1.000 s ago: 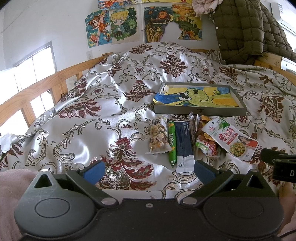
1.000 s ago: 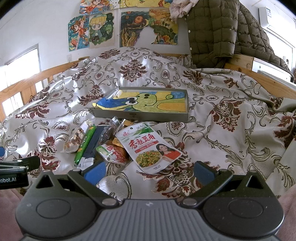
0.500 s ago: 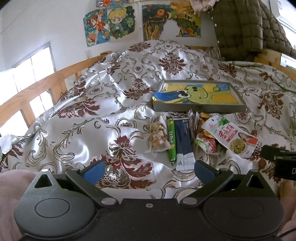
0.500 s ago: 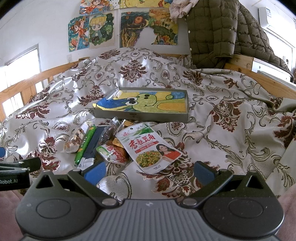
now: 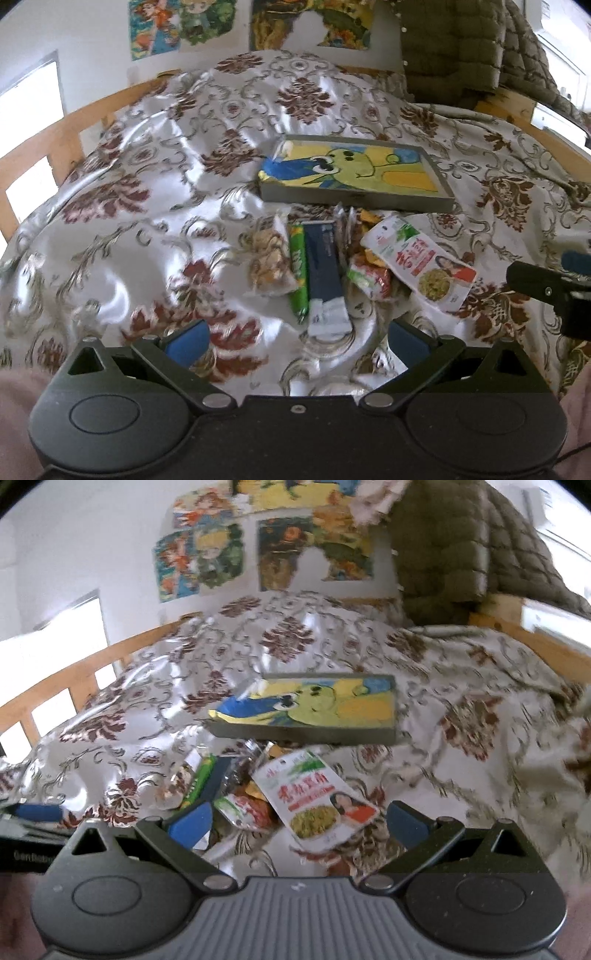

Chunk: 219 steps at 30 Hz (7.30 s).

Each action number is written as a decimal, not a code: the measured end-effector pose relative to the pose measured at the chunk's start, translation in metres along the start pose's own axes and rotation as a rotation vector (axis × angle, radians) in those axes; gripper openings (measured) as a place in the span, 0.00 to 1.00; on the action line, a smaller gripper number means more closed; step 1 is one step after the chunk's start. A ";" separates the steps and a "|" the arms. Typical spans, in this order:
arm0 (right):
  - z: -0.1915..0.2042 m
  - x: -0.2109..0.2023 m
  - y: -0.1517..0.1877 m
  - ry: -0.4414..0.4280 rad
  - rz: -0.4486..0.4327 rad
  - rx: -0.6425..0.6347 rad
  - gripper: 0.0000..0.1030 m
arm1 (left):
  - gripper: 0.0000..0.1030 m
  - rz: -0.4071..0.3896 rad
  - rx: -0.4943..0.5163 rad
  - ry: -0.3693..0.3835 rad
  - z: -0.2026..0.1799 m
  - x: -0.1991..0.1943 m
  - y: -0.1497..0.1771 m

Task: Organize snacks
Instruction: 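Grasp the white-green bean bag with the right tool while the left grasps the gold snack, then carry the bean bag and gold snack with both tools over the grey tray, then open both tools to drop the bean bag and gold snack into the tray, then move both tools back toward the remaining snacks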

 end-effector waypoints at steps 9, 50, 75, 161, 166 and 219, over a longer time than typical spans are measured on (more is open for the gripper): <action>-0.004 0.049 -0.017 -0.026 0.114 -0.162 1.00 | 0.99 0.068 0.149 0.166 -0.013 0.047 -0.032; 0.000 0.186 0.003 0.075 0.237 -0.353 0.63 | 0.86 0.014 0.061 0.538 -0.031 0.185 -0.086; -0.040 0.204 -0.014 0.074 0.258 -0.145 0.26 | 0.31 0.120 -0.014 0.612 -0.061 0.232 -0.079; -0.082 0.360 -0.099 0.068 0.094 0.177 0.14 | 0.35 0.034 -0.235 0.325 -0.044 0.384 -0.213; -0.086 0.357 -0.099 0.068 0.099 0.187 0.27 | 0.69 0.019 -0.238 0.267 -0.035 0.374 -0.217; -0.081 0.098 -0.081 0.083 -0.153 0.135 1.00 | 0.99 -0.255 -0.013 0.037 -0.029 0.079 -0.137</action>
Point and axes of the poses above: each gripper's, at about its wrist camera, not at the fingertips, and x roughly the way its jaws point, z to its left, y to its underside, the point moved 8 cm from there along x, roughly the way its jaws point, and after that the axes turned 9 degrees about y, right-handed, at the moved point
